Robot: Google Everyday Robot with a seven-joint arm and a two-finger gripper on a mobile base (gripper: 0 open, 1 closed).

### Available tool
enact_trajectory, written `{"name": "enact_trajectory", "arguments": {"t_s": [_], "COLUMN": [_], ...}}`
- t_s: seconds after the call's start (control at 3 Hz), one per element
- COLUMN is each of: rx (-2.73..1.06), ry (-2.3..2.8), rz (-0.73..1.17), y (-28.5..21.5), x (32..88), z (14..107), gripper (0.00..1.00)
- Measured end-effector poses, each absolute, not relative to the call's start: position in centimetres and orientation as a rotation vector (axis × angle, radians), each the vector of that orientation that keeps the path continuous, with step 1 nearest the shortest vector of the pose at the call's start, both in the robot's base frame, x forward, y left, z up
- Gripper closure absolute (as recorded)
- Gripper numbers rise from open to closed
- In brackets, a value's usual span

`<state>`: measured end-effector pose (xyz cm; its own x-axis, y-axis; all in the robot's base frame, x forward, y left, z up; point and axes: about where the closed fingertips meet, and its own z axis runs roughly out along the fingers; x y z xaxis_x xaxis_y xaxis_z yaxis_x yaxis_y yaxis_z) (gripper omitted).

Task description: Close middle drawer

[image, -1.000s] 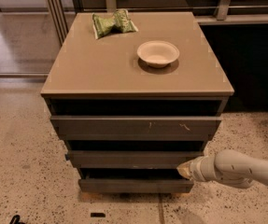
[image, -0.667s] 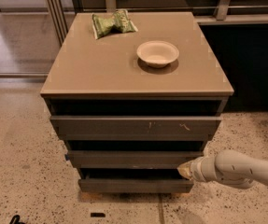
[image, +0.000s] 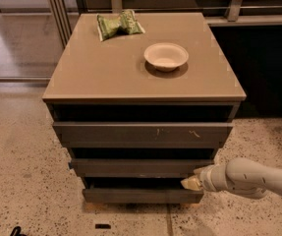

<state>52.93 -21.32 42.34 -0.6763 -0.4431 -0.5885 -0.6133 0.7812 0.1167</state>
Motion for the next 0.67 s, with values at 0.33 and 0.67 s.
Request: {"name": "enact_trajectory", "arguments": {"t_s": [0.33, 0.67], "rx": [-0.793, -0.793], "ry": [2.425, 2.425], "rz": [0.416, 0.416], "y": [-21.23, -21.23], "x": [52.81, 52.81], "z": [42.22, 42.22], "gripper": [0.0, 0.0]}}
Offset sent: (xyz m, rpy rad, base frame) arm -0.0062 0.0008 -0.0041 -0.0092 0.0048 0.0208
